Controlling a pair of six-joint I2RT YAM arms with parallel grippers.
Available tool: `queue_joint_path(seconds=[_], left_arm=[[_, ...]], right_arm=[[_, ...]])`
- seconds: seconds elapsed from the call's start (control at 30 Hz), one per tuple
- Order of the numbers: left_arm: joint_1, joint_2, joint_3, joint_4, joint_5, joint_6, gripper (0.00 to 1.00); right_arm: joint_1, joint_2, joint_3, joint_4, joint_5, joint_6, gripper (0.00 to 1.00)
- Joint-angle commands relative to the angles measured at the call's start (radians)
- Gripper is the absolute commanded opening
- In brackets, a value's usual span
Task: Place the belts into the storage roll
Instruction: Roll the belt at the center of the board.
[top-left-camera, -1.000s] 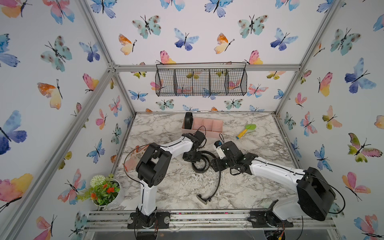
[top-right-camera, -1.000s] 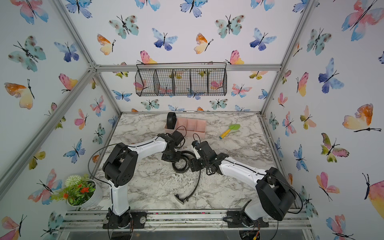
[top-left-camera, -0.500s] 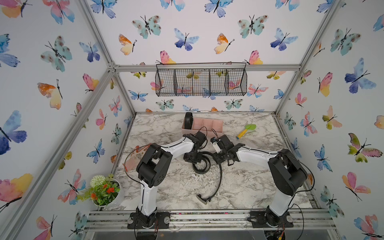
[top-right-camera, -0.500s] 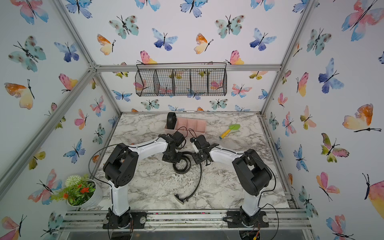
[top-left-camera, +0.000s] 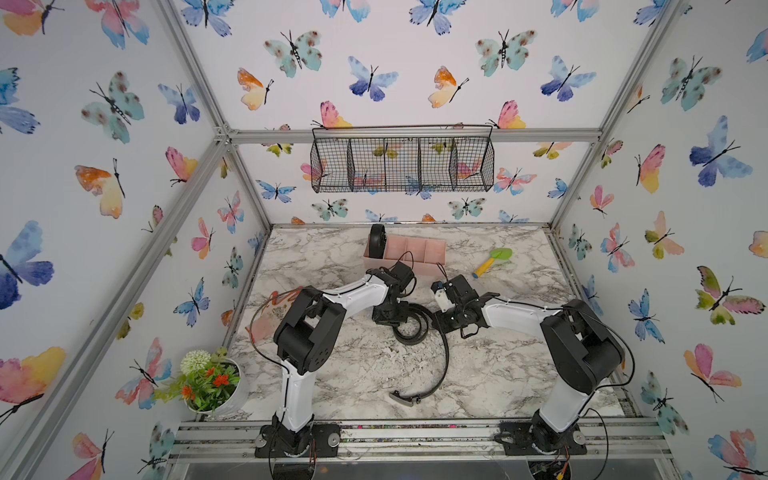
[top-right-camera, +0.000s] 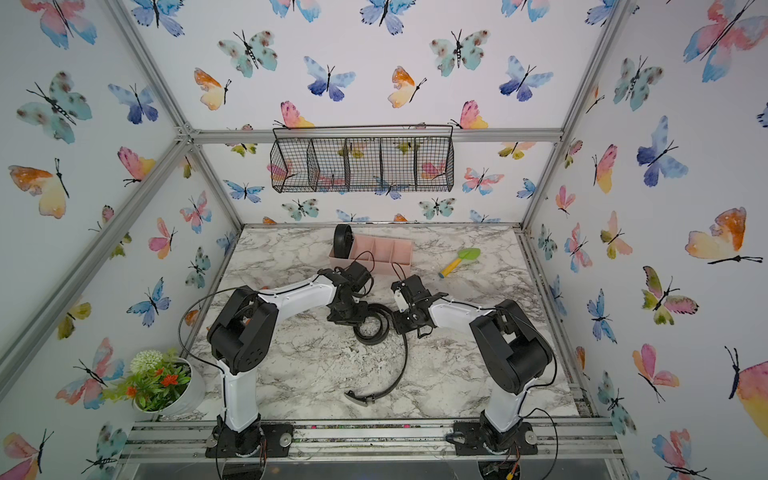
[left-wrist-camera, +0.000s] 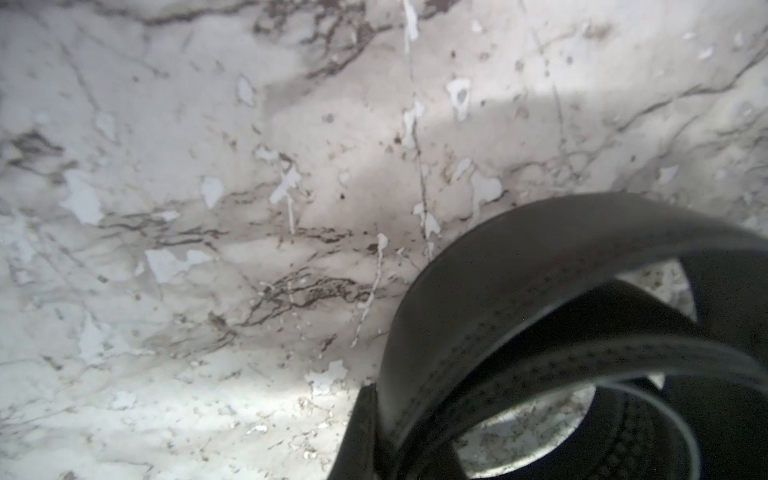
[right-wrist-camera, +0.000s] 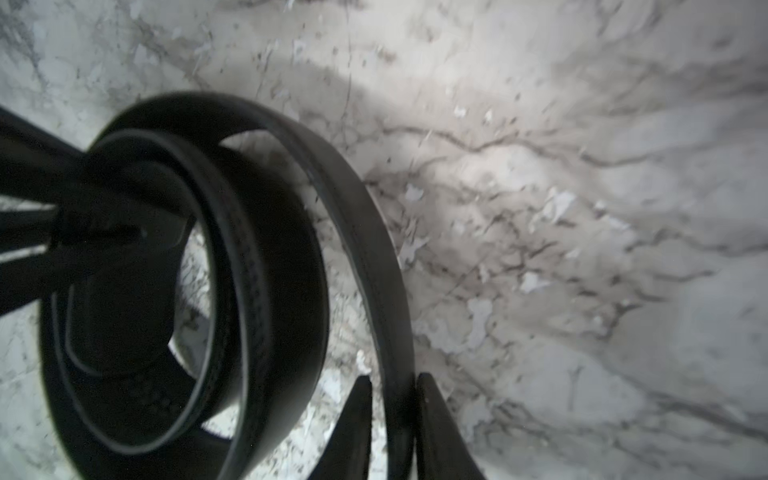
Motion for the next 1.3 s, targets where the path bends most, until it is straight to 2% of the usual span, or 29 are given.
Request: queue_joint_path(seconds=[0.0, 0.1, 0.23, 0.47, 0.77, 0.93, 1.27], left_arm=[[-0.013, 0.048, 0.028, -0.002, 0.028, -0.027, 0.06], [-0.014, 0.065, 0.057, -0.047, -0.007, -0.004, 0.06], [-0.025, 0.085, 0.095, -0.141, -0.102, 0.047, 0.06], [-0.021, 0.062, 0.026, -0.169, -0.172, 0.093, 0.11], [-0.013, 0.056, -0.007, -0.146, -0.164, 0.103, 0.19], [-0.005, 0.056, -0.006, -0.149, -0.152, 0.114, 0.19], [0.001, 0.056, -0.010, -0.144, -0.145, 0.112, 0.17]], right_arm=[[0.003, -0.047, -0.057, 0.042, -0.115, 0.086, 0.20], [0.003, -0.074, -0.090, 0.053, -0.110, 0.094, 0.17], [0.003, -0.082, -0.084, 0.019, -0.024, 0.063, 0.11], [-0.004, -0.055, -0.046, -0.023, 0.120, 0.030, 0.03], [-0.066, -0.075, -0.071, 0.027, 0.111, 0.082, 0.03], [-0.127, -0.091, -0.084, 0.031, 0.080, 0.081, 0.03], [-0.158, -0.082, -0.094, 0.035, 0.068, 0.077, 0.03]])
